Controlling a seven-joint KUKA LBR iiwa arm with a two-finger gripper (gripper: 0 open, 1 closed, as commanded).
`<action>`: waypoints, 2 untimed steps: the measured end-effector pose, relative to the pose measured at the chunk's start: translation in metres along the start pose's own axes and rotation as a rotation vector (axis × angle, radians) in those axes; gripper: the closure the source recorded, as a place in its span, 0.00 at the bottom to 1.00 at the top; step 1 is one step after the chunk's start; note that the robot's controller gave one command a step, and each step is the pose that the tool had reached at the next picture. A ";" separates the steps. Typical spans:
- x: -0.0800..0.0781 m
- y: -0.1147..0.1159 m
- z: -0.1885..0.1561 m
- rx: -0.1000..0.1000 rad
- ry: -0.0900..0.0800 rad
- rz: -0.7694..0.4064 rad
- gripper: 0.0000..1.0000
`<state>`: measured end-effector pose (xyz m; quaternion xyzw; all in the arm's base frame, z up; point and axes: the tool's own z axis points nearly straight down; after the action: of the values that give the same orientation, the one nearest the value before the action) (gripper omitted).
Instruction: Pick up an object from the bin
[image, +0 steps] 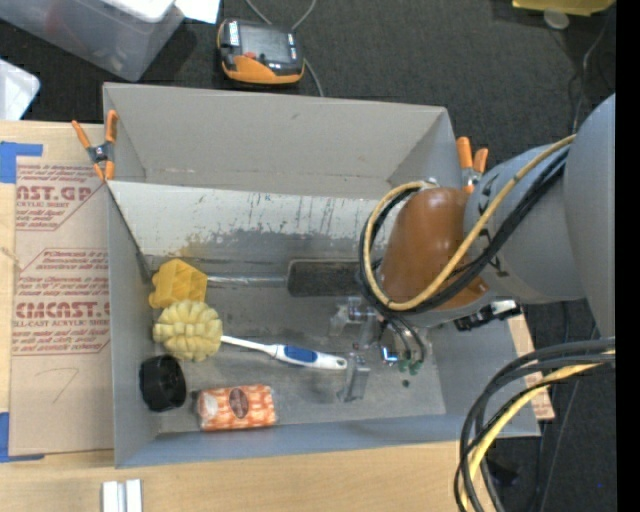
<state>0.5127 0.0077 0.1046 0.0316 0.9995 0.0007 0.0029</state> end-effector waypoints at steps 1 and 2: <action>0.002 0.125 -0.038 0.003 -0.004 -0.013 0.00; 0.008 0.068 0.007 0.007 0.015 0.002 0.00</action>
Offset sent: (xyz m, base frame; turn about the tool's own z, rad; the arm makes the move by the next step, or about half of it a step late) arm -0.0029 0.0721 -0.0046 -0.0032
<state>0.5092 0.0762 0.0976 0.0324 0.9995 -0.0027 -0.0048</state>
